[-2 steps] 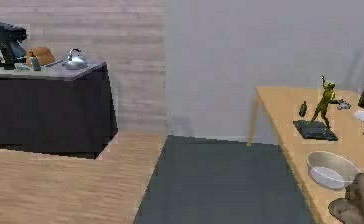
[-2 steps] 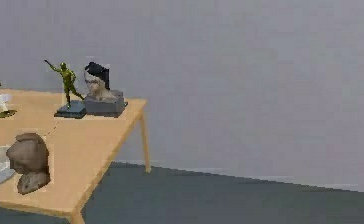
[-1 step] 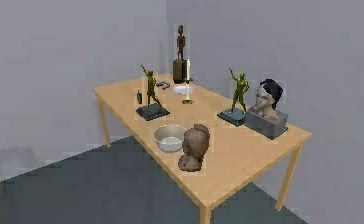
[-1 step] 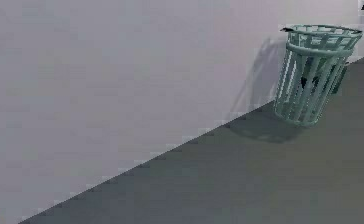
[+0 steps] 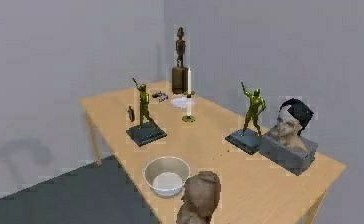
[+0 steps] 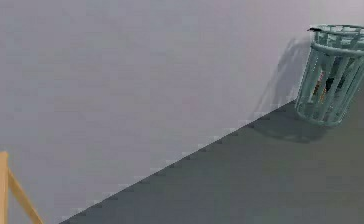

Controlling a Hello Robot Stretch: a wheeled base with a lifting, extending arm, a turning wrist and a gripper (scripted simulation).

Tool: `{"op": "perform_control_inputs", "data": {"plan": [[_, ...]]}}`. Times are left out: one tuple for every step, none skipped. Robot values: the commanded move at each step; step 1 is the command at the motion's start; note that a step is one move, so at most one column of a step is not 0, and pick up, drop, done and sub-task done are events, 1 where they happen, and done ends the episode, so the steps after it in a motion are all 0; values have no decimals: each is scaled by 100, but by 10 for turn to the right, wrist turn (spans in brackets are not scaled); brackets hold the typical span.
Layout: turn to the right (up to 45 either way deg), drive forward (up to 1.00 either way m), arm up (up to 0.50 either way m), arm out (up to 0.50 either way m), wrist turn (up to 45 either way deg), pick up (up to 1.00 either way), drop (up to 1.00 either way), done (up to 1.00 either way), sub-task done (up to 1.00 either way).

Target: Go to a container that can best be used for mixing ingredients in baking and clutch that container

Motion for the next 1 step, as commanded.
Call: {"op": "perform_control_inputs", "data": {"plan": [[-450,0,0,0,0,0,0,0,0]]}}
